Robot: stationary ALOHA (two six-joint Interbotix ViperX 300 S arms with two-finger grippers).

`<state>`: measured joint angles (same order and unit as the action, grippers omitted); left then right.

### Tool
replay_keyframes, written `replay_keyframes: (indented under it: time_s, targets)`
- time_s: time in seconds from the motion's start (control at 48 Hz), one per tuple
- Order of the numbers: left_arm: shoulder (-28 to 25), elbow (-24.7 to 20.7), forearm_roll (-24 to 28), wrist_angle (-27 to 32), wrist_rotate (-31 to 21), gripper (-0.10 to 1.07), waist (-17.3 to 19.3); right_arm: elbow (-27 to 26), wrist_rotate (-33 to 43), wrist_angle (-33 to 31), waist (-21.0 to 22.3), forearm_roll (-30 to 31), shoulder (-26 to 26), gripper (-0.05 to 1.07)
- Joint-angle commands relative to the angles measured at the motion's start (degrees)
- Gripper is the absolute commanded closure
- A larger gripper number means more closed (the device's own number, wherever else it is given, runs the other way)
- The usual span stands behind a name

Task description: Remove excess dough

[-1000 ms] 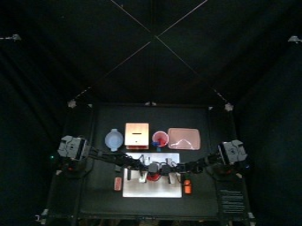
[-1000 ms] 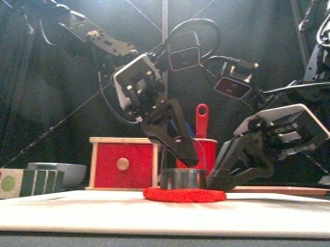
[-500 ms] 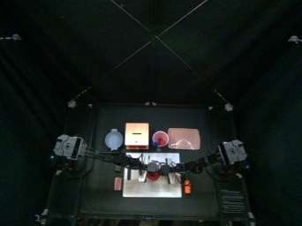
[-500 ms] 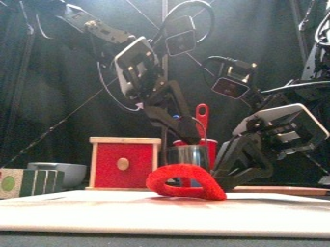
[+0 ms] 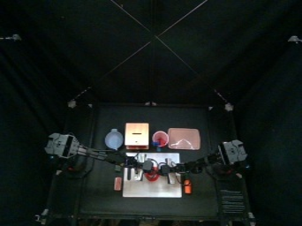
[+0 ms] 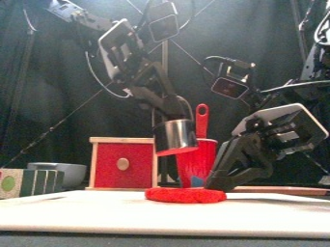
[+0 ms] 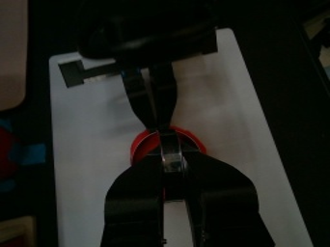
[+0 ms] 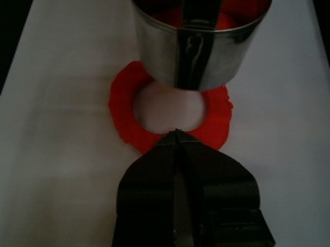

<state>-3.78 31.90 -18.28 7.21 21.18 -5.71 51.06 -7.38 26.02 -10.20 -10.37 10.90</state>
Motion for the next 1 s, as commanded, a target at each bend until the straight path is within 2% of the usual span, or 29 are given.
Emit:
replay_keyframes:
  time_s: [0.0, 0.188, 0.438, 0.646, 0.979]
  targets:
    - [2.0, 1.6, 0.1, -0.4, -0.2, 0.5, 1.3, -0.5, -0.1, -0.4, 0.1, 0.1, -0.5, 0.67]
    - [3.0, 6.6, 0.1, -0.9, -0.2, 0.5, 4.6, -1.4, -0.3, -2.0, 0.1, 0.3, -1.4, 0.67]
    - [2.7, 10.1, 0.5, -2.3, 0.0, 0.5, 7.0, -3.5, -0.3, -4.7, 0.1, 1.7, -3.1, 0.67]
    - [2.5, 10.5, 1.6, -2.4, -0.1, 0.47, 7.0, -4.7, -0.3, -6.2, 0.2, 2.7, -4.0, 0.67]
    - [2.6, 10.5, 1.6, -2.5, -0.1, 0.3, 7.4, -4.8, -0.2, -6.8, 0.2, 3.3, -6.5, 0.66]
